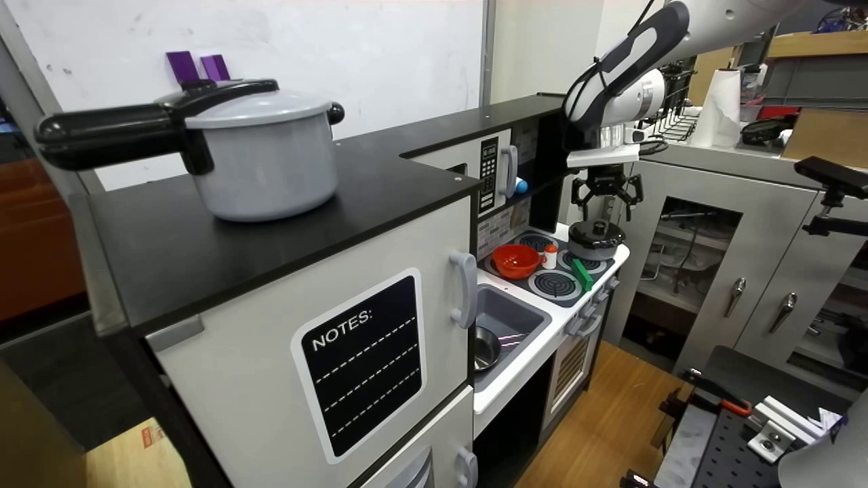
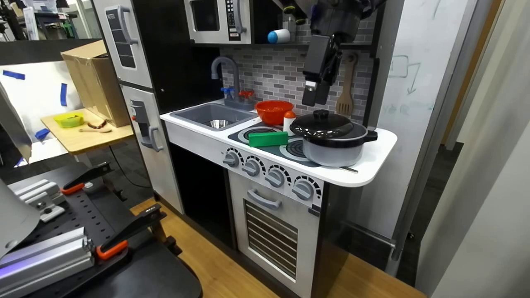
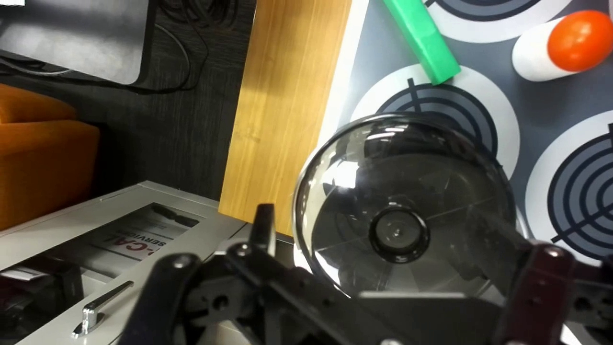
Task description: Remove the black lid from the grey pot on the stove and place it inside the sink
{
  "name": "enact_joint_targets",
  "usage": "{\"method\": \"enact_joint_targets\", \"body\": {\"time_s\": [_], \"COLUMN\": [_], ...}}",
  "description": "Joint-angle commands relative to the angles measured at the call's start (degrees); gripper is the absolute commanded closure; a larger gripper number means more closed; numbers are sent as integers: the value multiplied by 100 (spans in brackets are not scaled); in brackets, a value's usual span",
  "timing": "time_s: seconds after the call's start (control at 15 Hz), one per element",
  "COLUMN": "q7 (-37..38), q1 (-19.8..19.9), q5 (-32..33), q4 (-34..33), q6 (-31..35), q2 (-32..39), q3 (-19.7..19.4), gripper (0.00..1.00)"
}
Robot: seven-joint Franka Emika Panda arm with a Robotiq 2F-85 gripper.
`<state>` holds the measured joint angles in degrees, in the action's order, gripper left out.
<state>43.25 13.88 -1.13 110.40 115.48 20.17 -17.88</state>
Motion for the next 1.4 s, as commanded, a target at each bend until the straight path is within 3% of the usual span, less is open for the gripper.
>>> {"method": "enact_joint_targets", "body": {"time_s": [0.0,1.33], "q7": [73,-5], "q1": [0,8], "q5": [-108,-171], "q4": [6,-129], "q6": [45,403], "q2": [117,345], "q3": [5,-3], "gripper": [0,0]}}
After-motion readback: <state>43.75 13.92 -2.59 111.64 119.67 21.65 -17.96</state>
